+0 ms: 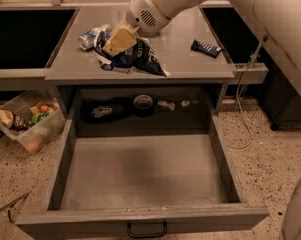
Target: Pick blue chip bag from top drawer and place on counter
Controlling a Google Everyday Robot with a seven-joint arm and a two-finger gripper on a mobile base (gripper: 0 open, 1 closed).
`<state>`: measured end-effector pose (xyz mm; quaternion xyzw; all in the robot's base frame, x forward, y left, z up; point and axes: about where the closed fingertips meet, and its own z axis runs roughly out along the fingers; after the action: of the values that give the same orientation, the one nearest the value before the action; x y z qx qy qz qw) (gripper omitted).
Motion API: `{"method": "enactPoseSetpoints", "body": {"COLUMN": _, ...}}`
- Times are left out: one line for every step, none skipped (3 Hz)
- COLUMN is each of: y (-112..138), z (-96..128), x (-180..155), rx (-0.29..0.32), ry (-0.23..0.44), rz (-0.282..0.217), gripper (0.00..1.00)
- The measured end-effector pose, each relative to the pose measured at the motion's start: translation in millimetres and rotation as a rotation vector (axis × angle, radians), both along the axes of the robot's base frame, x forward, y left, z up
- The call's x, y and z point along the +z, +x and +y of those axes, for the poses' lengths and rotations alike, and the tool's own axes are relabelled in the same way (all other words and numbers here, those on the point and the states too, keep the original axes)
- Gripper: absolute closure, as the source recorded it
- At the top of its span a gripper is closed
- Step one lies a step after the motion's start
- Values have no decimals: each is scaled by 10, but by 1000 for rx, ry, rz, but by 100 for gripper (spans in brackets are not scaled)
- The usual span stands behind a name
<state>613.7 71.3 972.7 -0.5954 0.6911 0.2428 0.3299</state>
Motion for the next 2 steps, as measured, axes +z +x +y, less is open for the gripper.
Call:
{"method": "enactPoseSetpoints", "body": {"y": 501, "z": -201, "x": 149, "rx": -88, "ry": 18, "rz": -105, "gripper": 100}}
{"method": "enactPoseSetpoints", "body": {"y": 1095, "z": -422, "x": 329, "rx": -234, "ry": 0, "rz": -249, "gripper": 100}}
